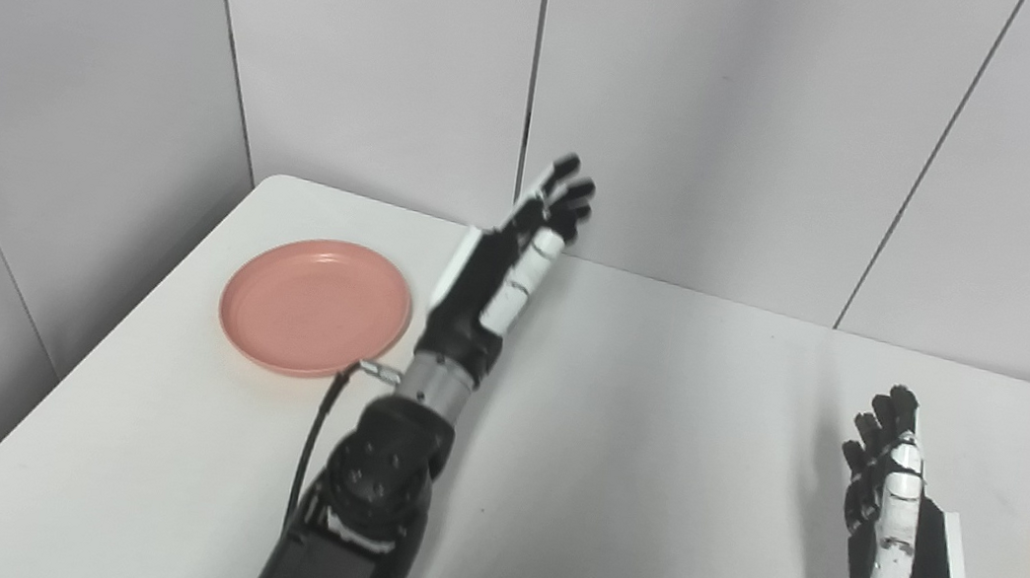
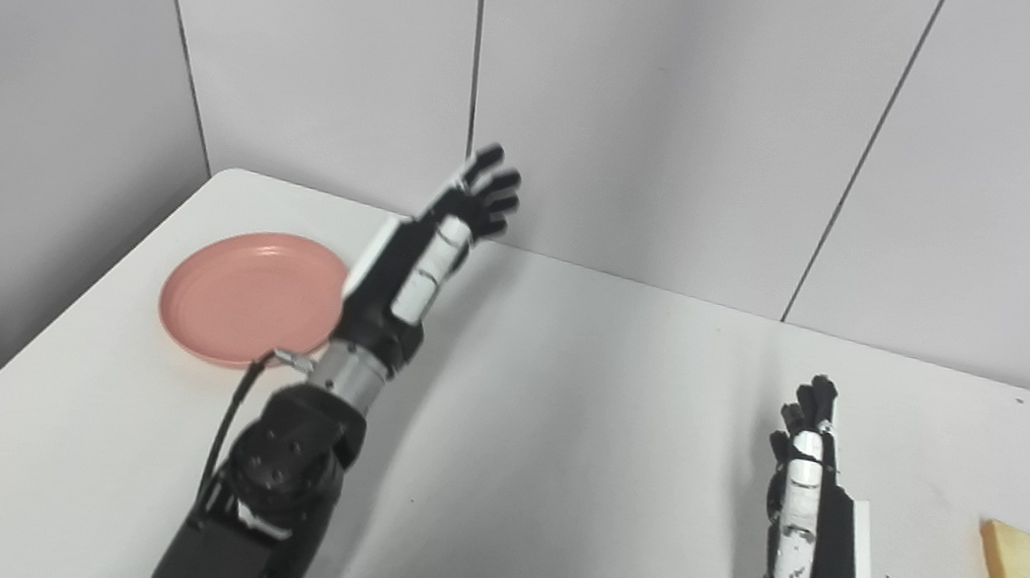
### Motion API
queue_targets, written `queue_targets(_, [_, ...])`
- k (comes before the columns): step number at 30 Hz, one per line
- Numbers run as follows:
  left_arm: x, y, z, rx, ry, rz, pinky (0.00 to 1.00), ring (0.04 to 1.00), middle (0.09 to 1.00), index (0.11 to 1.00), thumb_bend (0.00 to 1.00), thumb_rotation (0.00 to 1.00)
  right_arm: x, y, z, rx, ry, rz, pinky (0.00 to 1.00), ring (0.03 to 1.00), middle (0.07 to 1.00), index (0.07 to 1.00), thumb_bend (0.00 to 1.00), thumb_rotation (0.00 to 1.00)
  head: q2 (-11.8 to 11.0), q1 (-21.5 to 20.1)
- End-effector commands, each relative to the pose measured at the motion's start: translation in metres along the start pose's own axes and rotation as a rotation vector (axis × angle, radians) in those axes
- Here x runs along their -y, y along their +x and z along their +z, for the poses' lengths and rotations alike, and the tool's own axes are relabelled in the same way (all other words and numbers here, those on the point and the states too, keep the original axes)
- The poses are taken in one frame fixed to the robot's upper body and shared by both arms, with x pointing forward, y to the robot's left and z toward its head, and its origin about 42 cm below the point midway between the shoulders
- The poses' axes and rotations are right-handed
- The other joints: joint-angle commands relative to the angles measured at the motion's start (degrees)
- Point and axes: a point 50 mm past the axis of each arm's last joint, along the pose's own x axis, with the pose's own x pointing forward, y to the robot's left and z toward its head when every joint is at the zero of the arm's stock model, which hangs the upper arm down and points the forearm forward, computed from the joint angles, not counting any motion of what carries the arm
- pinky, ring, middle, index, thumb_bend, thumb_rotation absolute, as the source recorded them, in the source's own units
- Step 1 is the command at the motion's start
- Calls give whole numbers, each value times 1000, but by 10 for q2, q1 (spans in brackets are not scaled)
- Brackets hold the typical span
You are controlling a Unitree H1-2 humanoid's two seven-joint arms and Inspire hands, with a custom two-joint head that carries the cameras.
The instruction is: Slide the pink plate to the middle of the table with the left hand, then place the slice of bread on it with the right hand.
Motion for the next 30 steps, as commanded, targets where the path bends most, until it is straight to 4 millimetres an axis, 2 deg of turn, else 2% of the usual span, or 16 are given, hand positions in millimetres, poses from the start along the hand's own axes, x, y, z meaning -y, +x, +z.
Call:
queue_targets(1, [-12,18,28,95,18,-11,952,929,933,936,707,960,-5,6,19,65,5,17,1000,1000,1000,1000,299,1000,0,3])
queue_targets(2, [-20,21,33,103,33,-5,966,938,941,945,712,968,-5,6,20,60,0,14,1000,1000,1000,1000,301,1000,0,3])
queue_targets(7, [-58,34,62,174,88,84,899,922,934,944,711,975,-3,8,20,63,-8,12,1000,1000,1000,1000,305,1000,1,10])
queue_targets(10, [-74,37,73,186,119,107,961,934,943,957,713,999,-4,8,20,66,-8,12,1000,1000,1000,1000,307,1000,2,7])
queue_targets(15, [-112,36,88,181,163,223,894,914,918,926,694,1000,-5,7,23,68,-7,11,1000,1000,1000,1000,308,1000,3,9])
queue_targets(23, [-165,31,84,155,157,328,868,912,917,925,700,991,-4,6,25,66,-15,18,1000,1000,1000,1000,315,1000,4,13])
queue_targets(27, [-192,24,76,136,166,362,913,929,931,941,711,998,-3,7,25,69,-5,17,1000,1000,1000,1000,309,1000,4,15])
queue_targets(30, [-205,18,72,112,169,378,926,932,940,943,713,1000,-2,8,24,73,-12,18,1000,1000,1000,1000,315,1000,5,16])
